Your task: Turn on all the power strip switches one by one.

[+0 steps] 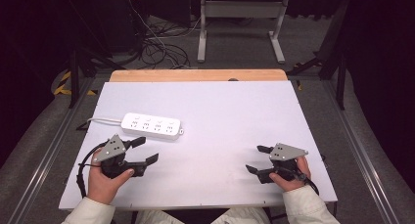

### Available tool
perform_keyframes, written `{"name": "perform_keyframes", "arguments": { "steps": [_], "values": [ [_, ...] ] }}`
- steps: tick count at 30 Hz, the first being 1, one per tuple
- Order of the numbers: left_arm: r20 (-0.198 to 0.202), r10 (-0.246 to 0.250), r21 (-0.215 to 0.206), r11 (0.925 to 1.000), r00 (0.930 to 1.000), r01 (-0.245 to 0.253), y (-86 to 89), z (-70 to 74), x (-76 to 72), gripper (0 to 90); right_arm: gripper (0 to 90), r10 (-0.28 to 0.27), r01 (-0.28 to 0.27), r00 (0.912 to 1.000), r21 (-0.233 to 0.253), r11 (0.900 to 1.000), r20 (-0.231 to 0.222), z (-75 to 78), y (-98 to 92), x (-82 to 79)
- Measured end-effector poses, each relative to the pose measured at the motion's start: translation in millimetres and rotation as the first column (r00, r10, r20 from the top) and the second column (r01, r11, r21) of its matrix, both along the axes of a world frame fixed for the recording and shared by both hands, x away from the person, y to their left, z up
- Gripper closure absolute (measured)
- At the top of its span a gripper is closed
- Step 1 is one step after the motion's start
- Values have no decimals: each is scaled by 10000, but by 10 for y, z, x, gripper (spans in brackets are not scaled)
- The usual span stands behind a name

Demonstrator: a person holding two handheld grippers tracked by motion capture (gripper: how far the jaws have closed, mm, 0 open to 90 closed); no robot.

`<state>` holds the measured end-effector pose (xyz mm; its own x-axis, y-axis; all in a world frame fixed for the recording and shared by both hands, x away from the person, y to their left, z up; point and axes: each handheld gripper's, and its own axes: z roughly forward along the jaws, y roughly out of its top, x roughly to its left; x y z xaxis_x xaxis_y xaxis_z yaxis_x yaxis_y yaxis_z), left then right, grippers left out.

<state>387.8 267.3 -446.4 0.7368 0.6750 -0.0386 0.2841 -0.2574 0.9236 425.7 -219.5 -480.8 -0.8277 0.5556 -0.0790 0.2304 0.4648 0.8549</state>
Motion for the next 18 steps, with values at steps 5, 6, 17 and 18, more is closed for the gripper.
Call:
{"name": "perform_keyframes", "arguments": {
  "steps": [5,6,17,18],
  "values": [
    [-332,103,-144,9998,9994,-108,105,-136,-52,211,205,24,-24,10000,-36,10000,-1,-2,3,0],
    [-355,112,-67,9999,9993,-114,123,-158,-64,207,204,25,-25,10000,-30,10000,7,-2,5,-1],
    [-66,512,559,9971,9987,-507,290,-372,-247,206,195,85,-85,10000,-39,10000,33,4,-3,-6],
    [-208,492,334,9983,9986,-485,294,-379,-242,208,195,83,-83,10000,-41,10000,34,5,-3,-7]
  ]
}}
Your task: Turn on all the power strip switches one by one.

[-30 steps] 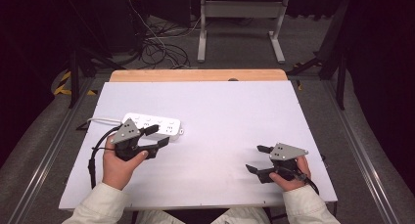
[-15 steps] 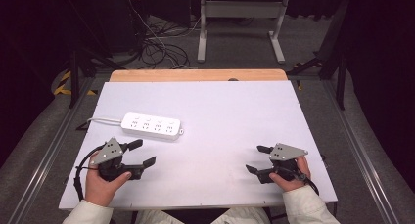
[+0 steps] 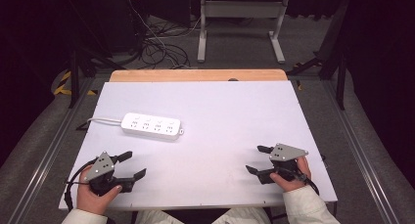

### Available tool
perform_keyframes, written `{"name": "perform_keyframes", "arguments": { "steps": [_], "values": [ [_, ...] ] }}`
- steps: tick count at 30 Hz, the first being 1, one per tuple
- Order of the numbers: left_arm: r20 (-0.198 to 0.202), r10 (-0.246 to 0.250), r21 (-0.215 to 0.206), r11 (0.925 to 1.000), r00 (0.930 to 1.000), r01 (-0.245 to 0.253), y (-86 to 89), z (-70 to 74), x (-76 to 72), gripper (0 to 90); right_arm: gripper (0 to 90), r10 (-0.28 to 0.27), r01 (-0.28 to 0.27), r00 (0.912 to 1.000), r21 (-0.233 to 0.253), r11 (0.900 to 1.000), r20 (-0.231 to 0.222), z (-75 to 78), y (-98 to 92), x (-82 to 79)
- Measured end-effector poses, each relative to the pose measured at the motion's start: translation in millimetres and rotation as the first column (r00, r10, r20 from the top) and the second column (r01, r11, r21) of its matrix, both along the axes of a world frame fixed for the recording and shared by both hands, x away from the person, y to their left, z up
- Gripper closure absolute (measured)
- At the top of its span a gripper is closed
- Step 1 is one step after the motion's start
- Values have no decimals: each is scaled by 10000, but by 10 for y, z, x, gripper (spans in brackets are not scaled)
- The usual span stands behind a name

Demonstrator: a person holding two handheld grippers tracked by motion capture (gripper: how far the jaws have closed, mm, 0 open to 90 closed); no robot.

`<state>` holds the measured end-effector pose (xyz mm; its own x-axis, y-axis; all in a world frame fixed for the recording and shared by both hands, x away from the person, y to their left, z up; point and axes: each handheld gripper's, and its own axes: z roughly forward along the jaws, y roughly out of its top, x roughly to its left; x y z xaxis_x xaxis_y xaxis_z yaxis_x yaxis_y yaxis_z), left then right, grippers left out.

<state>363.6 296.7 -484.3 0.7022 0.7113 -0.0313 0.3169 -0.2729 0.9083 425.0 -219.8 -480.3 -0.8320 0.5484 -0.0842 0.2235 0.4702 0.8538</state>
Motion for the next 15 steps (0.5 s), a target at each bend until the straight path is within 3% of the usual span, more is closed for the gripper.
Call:
{"name": "perform_keyframes", "arguments": {
  "steps": [1,3,7,12,15],
  "values": [
    [-119,5,-428,9991,9999,-11,-3,-4,13,209,194,5,-5,10000,-7,10000,1,1,2,-2],
    [-153,178,-717,9972,9997,-188,7,0,46,214,192,19,-19,10000,-8,10000,-2,-2,6,-5],
    [-162,486,-792,9956,9987,-498,15,11,51,216,191,32,-32,10000,-6,10000,11,2,5,-10],
    [177,670,-179,9976,9976,-667,24,21,42,203,189,-12,12,10000,16,10000,-25,-1,5,-10],
    [160,555,-543,9970,9983,-546,11,23,42,193,187,-57,57,10000,-12,10000,-19,-5,6,0]
  ]
}}
